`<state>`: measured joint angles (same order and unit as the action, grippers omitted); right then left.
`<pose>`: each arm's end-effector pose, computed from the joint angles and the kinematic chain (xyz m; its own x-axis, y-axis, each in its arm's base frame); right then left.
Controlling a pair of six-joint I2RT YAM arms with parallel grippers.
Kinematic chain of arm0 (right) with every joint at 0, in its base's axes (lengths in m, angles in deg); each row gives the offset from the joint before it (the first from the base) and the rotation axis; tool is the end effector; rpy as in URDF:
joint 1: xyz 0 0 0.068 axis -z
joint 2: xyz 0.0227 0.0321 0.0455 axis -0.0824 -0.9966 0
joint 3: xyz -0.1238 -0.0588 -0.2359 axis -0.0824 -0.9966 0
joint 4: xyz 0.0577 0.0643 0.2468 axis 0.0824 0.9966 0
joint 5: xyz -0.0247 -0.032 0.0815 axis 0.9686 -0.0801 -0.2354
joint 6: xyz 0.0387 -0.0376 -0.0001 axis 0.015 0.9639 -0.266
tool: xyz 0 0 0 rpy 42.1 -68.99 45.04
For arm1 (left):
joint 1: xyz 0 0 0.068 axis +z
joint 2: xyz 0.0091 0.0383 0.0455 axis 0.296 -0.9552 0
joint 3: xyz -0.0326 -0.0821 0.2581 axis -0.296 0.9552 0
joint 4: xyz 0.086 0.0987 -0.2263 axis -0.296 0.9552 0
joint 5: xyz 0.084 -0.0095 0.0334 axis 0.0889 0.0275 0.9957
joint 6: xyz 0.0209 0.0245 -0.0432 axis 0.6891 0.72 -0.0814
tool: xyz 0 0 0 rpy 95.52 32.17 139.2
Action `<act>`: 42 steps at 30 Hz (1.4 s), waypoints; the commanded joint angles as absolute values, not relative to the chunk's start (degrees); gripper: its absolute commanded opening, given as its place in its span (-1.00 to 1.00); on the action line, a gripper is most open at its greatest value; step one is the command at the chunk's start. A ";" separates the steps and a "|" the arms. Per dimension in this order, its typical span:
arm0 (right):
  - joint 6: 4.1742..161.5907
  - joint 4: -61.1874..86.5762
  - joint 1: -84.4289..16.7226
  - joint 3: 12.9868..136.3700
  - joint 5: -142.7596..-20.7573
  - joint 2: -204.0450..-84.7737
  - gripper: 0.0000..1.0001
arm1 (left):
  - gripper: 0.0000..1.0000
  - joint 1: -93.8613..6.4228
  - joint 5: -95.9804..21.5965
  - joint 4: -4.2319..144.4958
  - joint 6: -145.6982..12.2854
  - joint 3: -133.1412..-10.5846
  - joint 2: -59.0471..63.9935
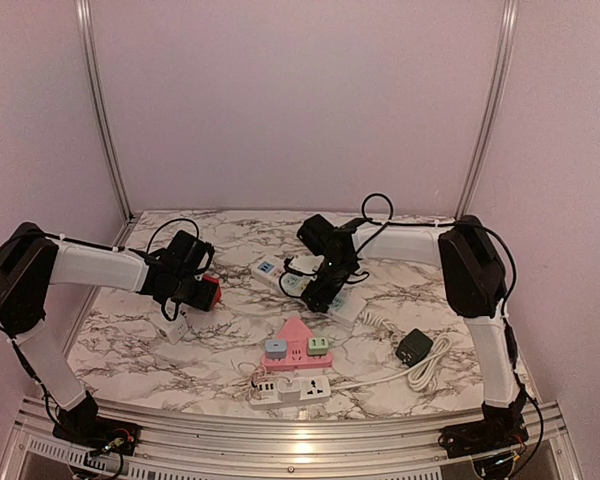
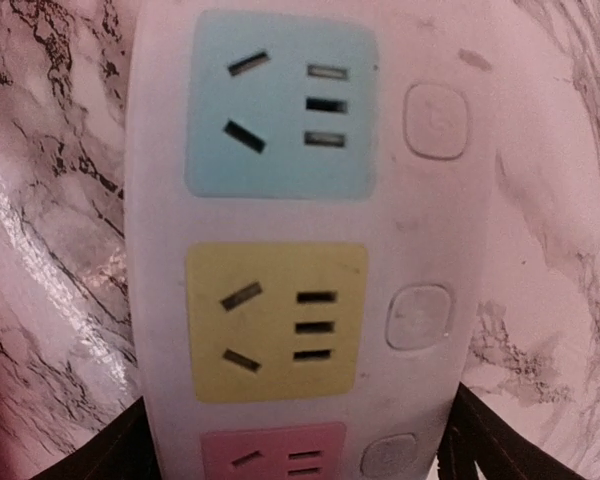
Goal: Insert the plug
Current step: Move the plug to the center of the board, then place the socket at the center of the board.
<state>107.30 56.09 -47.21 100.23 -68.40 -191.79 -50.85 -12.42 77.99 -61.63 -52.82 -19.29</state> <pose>0.3451 0.3112 0.1576 -0.4696 -0.8381 -0.2775 -0.8293 0.5266 -0.1870 0.2891 -0.1802 0.1657 -0.6747 0.3183 -0.6659 0.3038 0.9420 0.1425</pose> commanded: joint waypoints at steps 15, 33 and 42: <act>115.87 60.60 -50.87 112.48 -80.57 -200.32 0.57 | 0.98 -47.98 -11.43 77.45 -64.27 -51.88 -9.58; 108.30 53.41 -52.76 98.01 -65.43 -184.46 0.97 | 0.98 -48.17 -17.31 80.35 -61.03 -72.18 -25.78; 98.71 53.15 -51.35 86.75 -55.26 -176.27 0.97 | 0.98 -49.04 -20.50 83.43 -60.33 -82.69 -36.36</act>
